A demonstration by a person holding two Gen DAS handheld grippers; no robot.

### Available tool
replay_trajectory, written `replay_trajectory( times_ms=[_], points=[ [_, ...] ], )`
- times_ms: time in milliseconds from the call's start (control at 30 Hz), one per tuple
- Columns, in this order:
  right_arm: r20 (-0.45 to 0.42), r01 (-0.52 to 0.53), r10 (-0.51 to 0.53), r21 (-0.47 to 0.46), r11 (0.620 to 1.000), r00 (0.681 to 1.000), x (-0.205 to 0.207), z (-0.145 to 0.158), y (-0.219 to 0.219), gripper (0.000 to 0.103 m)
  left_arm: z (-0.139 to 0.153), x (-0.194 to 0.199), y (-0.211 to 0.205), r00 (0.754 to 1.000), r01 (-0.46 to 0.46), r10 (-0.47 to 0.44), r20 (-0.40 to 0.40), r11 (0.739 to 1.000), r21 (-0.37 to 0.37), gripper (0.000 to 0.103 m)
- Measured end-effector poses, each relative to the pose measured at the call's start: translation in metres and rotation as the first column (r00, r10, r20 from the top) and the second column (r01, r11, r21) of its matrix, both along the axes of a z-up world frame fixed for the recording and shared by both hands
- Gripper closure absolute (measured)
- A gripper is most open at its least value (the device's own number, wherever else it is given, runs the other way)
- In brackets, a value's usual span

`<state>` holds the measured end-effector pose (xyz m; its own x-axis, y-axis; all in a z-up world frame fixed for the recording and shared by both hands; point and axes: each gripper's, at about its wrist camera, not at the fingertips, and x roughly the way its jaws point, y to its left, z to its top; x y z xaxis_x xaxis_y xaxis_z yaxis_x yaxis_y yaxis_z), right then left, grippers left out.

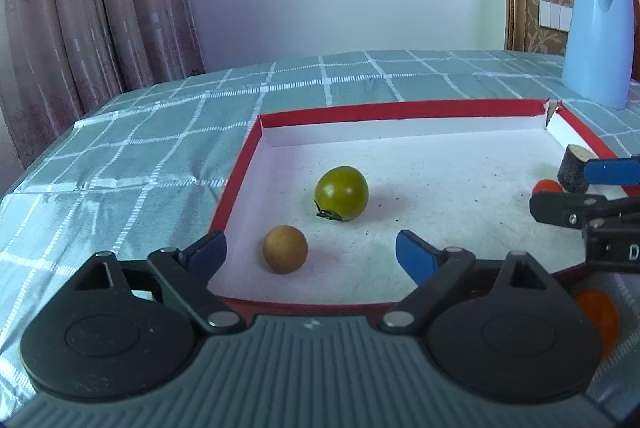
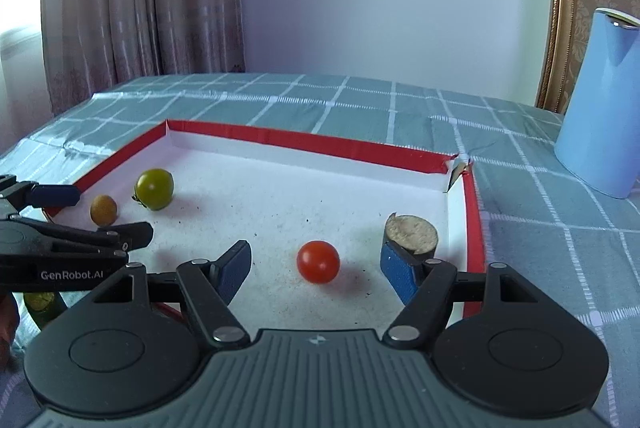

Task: Organize fruits
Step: 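Open both grippers and lift them out of the tray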

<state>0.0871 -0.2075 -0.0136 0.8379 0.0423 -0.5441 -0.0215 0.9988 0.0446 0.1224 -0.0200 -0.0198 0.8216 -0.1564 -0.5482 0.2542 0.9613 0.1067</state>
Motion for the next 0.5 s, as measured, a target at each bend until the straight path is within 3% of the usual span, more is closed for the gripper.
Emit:
replay_trajectory(
  times_ms=[133,233,333,500],
  points=[
    [0.048,0.042,-0.042,0.007,0.999,0.998,-0.011,0.005,-0.005,0.03,0.005,-0.011,0.01,1.0,0.014,-0.013,0.013,0.999,-0.046,0.011],
    [0.096,0.073,-0.078,0.057,0.996,0.992,-0.025,0.01,-0.015,0.021,0.008,-0.023,0.02,0.999,0.043,-0.041,0.029,0.996,-0.084,0.009],
    [0.122,0.09,-0.104,0.11,0.99,0.987,-0.038,0.011,-0.025,0.021,0.009,-0.043,0.035,0.997,0.051,-0.044,0.059,0.991,-0.124,0.001],
    [0.146,0.097,-0.122,0.172,0.98,0.982,-0.055,0.012,-0.036,0.021,0.008,-0.071,0.057,0.996,0.075,-0.064,0.058,0.979,-0.192,0.0]
  ],
)
